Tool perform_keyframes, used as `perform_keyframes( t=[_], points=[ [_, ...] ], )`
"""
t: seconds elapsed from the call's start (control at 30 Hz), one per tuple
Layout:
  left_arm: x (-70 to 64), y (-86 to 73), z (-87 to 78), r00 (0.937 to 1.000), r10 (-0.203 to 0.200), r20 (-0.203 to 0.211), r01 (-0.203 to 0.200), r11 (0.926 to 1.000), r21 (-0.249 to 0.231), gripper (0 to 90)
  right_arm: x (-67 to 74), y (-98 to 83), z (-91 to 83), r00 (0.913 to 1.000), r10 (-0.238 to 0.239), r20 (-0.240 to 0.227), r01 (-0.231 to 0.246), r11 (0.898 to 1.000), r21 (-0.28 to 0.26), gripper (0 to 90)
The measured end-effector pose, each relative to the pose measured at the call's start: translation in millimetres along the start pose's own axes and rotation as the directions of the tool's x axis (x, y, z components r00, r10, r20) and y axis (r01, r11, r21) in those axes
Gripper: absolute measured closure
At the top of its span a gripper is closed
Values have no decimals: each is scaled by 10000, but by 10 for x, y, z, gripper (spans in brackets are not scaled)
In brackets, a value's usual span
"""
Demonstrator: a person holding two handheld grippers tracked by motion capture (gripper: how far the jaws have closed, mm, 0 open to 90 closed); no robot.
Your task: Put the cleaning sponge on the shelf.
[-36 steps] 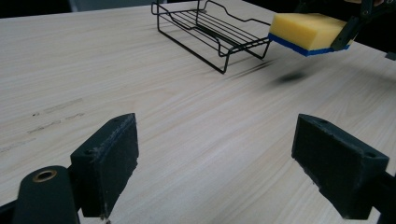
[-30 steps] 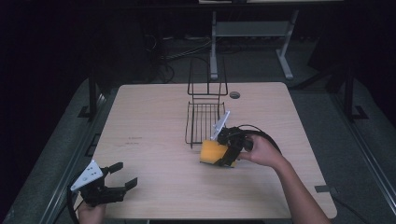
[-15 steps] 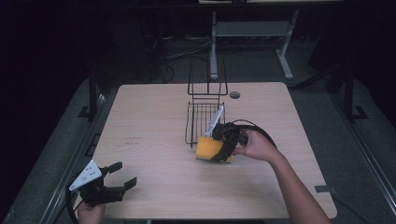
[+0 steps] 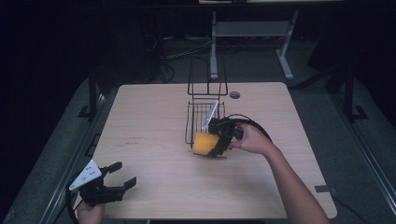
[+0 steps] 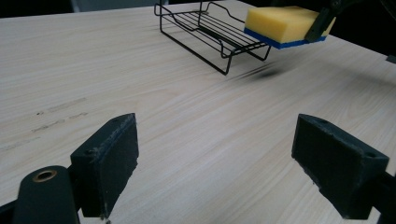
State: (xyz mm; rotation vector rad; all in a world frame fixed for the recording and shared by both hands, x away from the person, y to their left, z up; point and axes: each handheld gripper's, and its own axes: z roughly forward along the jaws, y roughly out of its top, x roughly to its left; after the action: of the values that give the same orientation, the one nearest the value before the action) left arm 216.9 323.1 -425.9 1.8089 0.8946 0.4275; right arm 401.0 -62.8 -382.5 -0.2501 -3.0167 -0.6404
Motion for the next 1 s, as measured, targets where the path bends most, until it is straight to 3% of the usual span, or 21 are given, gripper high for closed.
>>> perform_keyframes(
  t=[0.47, 0.57, 1.0],
  points=[
    [4, -1, 3, 10000, -18, 37, 18, 10000, -6, 140, -208, 89, 52, 9993, 306, -216, -303, 9995, 123, 215],
    [5, -1, 4, 10000, -53, 39, 53, 10000, -19, 140, -250, 104, 58, 9994, 314, -123, -309, 9987, 398, 215],
    [13, -3, 2, 10000, -55, 37, 55, 10000, -37, 140, -404, 210, 43, 9993, 370, -81, -365, 9977, 575, 215]
  ],
)
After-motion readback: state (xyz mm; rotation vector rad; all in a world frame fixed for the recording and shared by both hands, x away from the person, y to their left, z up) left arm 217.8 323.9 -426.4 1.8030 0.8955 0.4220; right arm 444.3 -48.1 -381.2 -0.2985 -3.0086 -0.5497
